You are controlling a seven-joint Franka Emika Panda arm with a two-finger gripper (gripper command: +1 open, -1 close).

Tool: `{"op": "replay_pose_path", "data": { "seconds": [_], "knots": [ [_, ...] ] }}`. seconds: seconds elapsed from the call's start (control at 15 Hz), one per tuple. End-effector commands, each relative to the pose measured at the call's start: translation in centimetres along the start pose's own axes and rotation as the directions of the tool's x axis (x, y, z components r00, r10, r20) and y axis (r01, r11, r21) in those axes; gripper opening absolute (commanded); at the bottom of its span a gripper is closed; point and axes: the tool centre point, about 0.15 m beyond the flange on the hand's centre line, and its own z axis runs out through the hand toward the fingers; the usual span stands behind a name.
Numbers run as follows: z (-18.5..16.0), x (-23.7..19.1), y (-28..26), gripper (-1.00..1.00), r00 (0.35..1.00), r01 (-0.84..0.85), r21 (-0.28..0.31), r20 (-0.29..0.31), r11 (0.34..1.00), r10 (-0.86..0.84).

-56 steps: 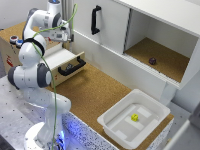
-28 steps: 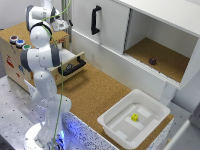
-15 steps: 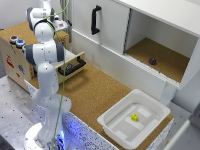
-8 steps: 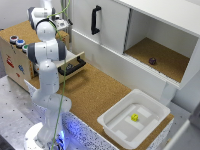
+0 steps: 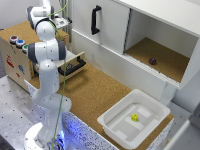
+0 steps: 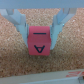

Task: Pick up the pink block

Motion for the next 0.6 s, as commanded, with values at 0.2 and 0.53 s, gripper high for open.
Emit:
{"op": "replay_pose_path", "data": {
  "seconds": [0.2, 0.53],
  "knots": [
    [-1.6, 0.7, -1.3, -1.0, 0.896, -0.431, 0.027, 0.132, 0.902, 0.424],
    [-1.7, 1.4, -3.3, -1.0, 0.683, -0.725, -0.016, 0.108, 0.689, 0.722]
  ]
}}
